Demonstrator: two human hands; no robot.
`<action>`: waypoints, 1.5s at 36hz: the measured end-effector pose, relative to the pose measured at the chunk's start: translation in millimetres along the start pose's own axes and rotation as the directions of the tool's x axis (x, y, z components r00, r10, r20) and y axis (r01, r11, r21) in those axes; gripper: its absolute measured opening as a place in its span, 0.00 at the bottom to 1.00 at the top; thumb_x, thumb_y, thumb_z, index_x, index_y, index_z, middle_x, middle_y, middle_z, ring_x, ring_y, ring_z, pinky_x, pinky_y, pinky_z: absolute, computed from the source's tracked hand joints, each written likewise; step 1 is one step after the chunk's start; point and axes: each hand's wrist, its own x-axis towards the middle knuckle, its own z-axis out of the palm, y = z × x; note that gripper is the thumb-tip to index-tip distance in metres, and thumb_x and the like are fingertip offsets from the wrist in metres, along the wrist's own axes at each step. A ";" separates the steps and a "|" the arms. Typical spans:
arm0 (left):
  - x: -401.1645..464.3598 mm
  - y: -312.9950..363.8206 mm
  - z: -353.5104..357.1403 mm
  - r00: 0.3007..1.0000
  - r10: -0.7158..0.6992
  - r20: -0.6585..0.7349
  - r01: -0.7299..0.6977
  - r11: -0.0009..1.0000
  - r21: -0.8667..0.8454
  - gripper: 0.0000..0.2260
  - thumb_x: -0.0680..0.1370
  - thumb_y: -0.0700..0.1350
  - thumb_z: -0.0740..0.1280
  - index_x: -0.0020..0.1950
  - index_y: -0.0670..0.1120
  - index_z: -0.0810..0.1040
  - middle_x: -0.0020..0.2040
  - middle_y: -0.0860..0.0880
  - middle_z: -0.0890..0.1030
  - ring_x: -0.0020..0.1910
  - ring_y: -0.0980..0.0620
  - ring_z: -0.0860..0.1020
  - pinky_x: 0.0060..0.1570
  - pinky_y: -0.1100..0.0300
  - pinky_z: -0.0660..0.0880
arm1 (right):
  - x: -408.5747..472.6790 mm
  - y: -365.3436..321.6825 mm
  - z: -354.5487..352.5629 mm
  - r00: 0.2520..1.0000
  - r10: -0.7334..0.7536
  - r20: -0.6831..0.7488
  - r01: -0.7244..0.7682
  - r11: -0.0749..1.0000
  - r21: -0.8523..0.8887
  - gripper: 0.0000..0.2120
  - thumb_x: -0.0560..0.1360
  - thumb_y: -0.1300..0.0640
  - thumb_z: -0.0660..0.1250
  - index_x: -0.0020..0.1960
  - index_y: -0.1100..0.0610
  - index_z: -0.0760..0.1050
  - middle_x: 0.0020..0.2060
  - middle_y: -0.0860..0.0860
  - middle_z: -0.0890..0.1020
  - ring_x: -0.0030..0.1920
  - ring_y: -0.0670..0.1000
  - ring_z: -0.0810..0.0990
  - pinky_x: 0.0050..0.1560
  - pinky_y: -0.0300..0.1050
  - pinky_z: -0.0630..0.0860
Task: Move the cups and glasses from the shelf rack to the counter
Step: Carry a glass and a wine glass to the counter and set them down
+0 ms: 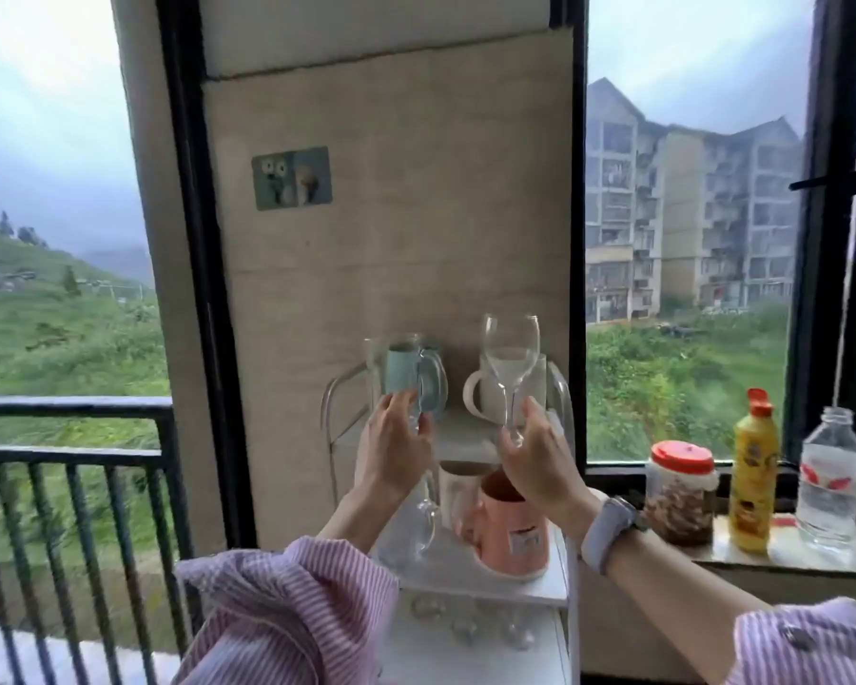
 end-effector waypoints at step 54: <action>-113.8 161.1 60.6 0.933 0.360 -0.020 -0.269 0.659 -0.702 0.05 0.78 0.43 0.61 0.42 0.49 0.71 0.28 0.58 0.71 0.29 0.67 0.71 0.29 0.73 0.65 | -160.7 30.1 -192.7 0.861 0.233 -0.452 -0.224 0.972 0.073 0.24 0.76 0.59 0.63 0.21 0.54 0.68 0.11 0.48 0.69 0.15 0.43 0.68 0.21 0.35 0.67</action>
